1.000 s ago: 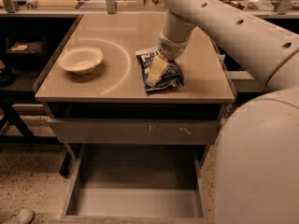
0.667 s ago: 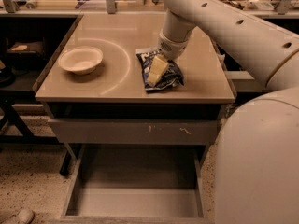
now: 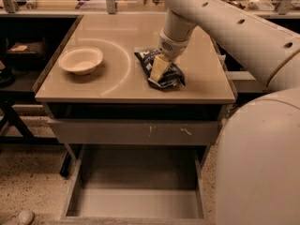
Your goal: Place blue plastic bottle into middle drawer
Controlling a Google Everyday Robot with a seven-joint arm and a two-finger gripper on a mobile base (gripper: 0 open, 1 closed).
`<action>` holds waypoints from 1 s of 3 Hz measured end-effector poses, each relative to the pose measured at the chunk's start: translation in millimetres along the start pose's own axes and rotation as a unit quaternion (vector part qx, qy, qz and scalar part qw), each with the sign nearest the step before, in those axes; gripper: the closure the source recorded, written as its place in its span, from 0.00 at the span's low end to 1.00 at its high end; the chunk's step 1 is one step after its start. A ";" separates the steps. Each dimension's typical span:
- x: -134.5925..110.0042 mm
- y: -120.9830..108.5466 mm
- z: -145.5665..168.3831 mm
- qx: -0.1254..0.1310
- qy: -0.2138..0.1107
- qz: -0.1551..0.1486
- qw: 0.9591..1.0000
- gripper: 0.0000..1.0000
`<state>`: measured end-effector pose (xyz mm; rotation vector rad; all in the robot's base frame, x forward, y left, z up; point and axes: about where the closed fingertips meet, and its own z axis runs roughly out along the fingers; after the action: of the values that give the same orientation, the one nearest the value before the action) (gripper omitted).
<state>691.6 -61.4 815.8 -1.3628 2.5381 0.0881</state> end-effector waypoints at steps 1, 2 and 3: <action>-1.5 -0.4 -5.9 0.000 0.000 0.000 1.000 1.00; -1.9 0.1 -9.8 -0.001 0.000 -0.001 1.000 1.00; 22.9 24.4 -41.5 -0.019 -0.020 -0.021 0.999 1.00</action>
Offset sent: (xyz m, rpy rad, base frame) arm -0.0808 -0.0337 0.0987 0.0971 -0.0486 0.1380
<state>651.2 -73.6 848.3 -1.4140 2.4854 0.1554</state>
